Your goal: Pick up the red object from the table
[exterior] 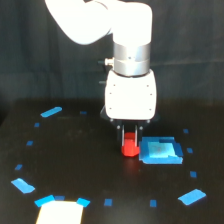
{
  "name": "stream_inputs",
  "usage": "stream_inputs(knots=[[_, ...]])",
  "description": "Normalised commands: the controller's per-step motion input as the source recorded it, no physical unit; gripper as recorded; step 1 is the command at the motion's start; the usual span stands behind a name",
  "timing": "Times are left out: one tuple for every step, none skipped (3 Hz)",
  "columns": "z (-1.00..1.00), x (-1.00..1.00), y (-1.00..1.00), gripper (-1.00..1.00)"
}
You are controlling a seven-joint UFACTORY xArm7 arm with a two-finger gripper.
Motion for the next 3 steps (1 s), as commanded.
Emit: stream_inputs(knots=[[0.7,0.75,-0.89,1.0],[0.29,0.05,0.52,1.0],[0.44,1.0,1.0,1.0]])
